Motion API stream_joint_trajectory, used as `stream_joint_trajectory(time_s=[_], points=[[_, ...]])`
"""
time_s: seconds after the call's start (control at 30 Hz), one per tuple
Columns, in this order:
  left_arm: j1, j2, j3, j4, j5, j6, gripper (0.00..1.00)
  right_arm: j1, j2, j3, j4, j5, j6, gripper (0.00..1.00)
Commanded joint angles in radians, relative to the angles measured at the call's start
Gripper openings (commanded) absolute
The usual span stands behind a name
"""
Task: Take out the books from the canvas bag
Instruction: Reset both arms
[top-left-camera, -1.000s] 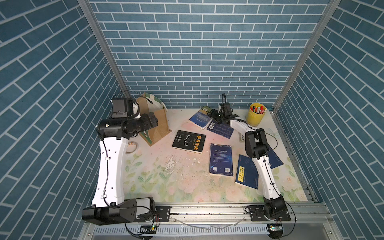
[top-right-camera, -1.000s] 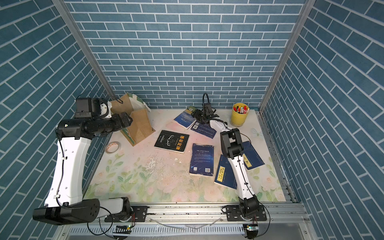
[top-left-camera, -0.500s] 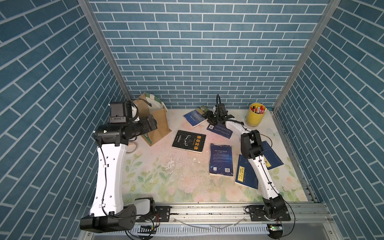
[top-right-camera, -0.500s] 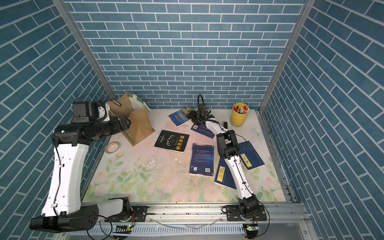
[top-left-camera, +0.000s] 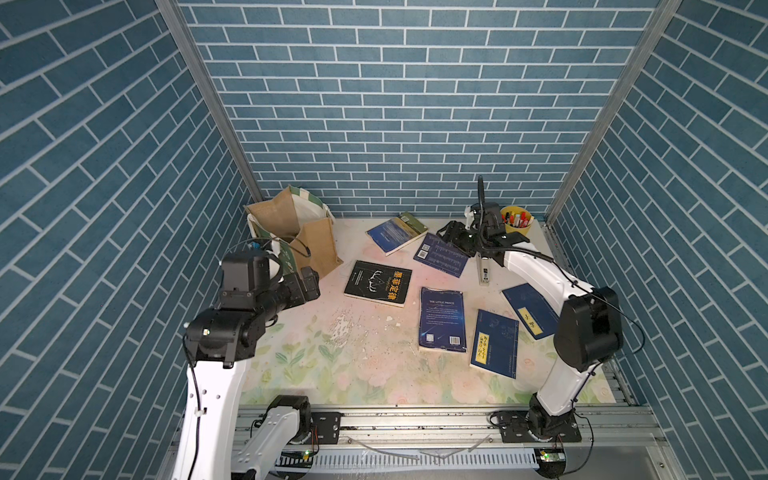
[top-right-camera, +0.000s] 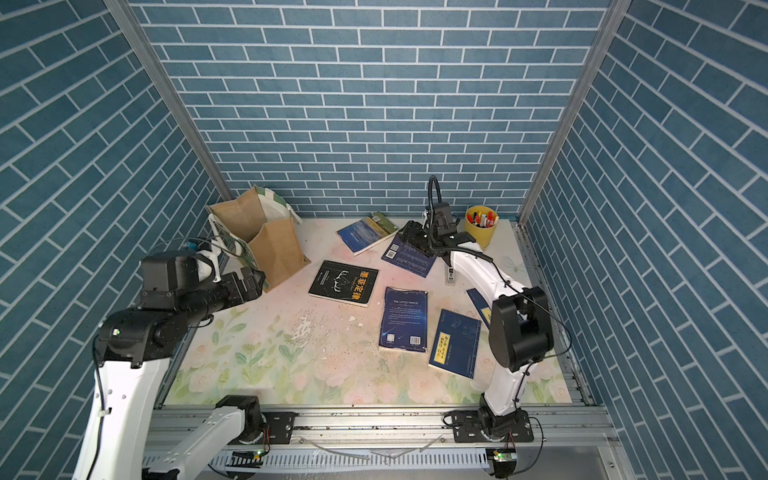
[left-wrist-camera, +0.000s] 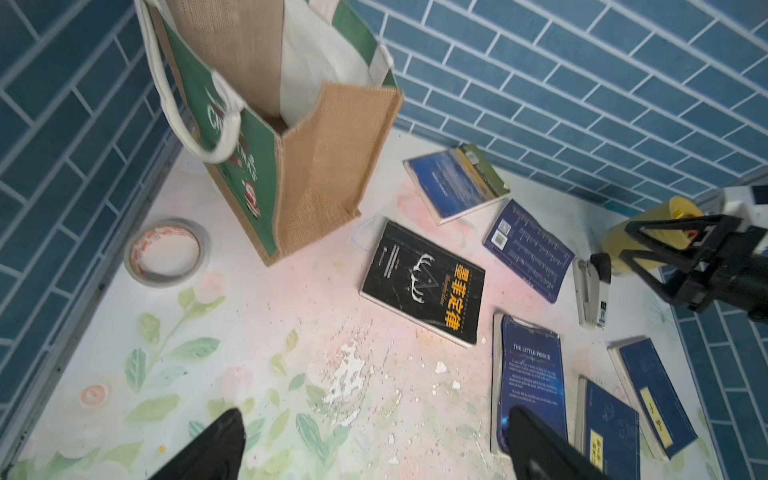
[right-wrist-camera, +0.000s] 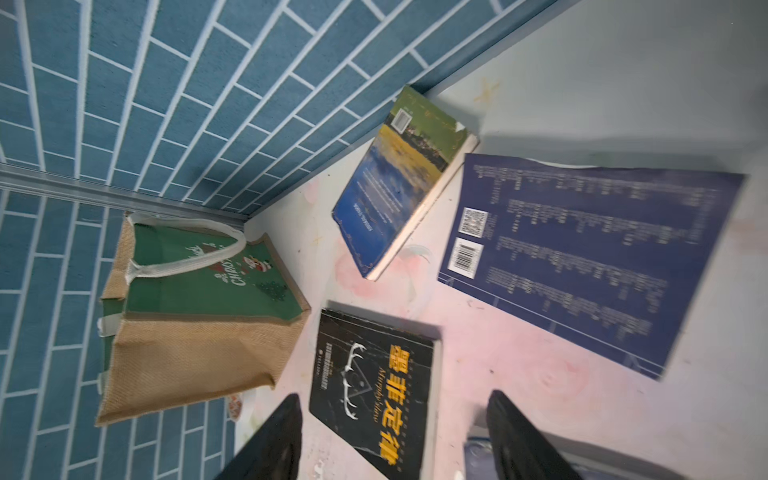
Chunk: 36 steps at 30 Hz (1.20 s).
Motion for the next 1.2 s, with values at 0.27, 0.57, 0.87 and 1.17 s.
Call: stream_joint_trajectory(time_s=[0.27,0.57,0.87,1.17], points=[[-0.035,-0.010,-0.450,0.494,-0.169,0.087,1.00,-0.021,-0.379,-0.424,-0.071,0.546,-0.315,0.95],[-0.031,0.194,-0.757,1.152,-0.365,0.278,1.00,-0.094,-0.586,-0.739,0.206,0.747,-0.537,0.99],[0.014,0.538,-0.801,1.634,-0.219,0.443,0.99,-0.169,-0.517,-0.880,0.554,0.732,-0.691,0.99],[0.048,0.673,-0.862,1.867,-0.254,0.417,1.00,-0.250,-0.324,-0.985,0.948,0.683,-0.730,0.98]])
